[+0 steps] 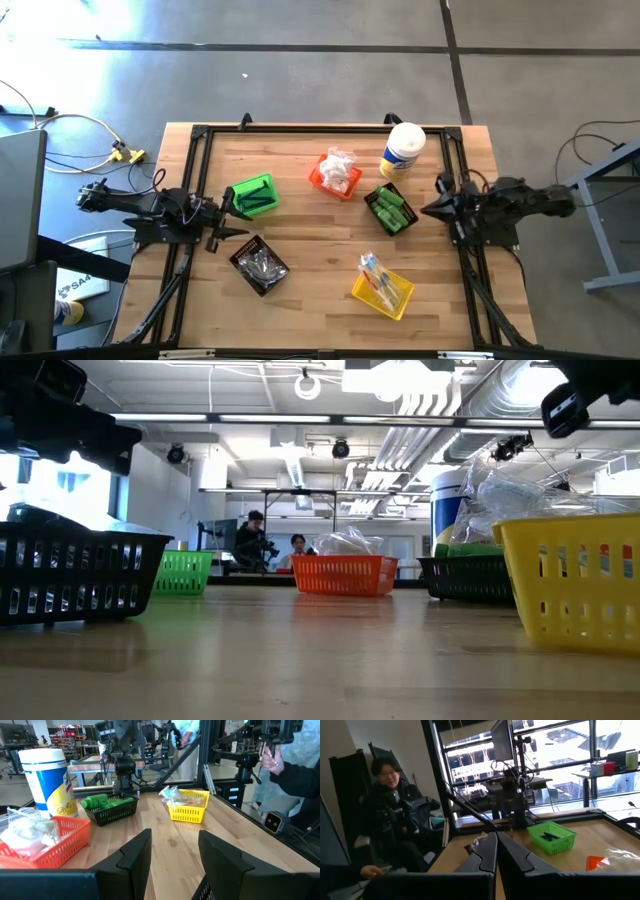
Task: Pick & Place Travel size toiletries
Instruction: Return to Home Position
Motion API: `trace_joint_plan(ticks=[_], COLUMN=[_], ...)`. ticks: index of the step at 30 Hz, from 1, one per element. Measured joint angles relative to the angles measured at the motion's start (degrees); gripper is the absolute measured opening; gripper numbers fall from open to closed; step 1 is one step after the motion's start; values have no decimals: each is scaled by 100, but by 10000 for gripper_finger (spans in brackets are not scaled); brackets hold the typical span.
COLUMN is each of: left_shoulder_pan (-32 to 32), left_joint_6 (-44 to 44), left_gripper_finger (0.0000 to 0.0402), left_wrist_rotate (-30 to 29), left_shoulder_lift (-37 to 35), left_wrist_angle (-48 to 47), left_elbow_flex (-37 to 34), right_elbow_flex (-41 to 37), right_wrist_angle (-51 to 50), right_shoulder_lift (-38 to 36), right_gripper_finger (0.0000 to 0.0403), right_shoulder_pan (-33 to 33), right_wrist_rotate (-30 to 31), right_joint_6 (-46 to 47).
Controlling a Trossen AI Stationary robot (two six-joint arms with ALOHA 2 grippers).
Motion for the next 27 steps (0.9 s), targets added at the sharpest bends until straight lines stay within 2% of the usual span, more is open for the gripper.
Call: trace_joint_plan(ticks=[10, 27], left_shoulder_pan=[0, 0], left_joint_6=[0, 0], left_gripper_finger=[159, 159], left_wrist_rotate=[0, 4], left_shoulder_lift=[0, 0], left_wrist_angle=[2, 3], left_elbow_flex=[2, 4], right_elbow_flex=[-864, -1425], right_wrist_angle=[512, 730], right_shoulder_lift=[-3, 58], right_gripper_finger=[3, 3], right_shoulder_pan=[-1, 0], right_wrist_rotate=[401, 423], right_joint_6=[-121, -860])
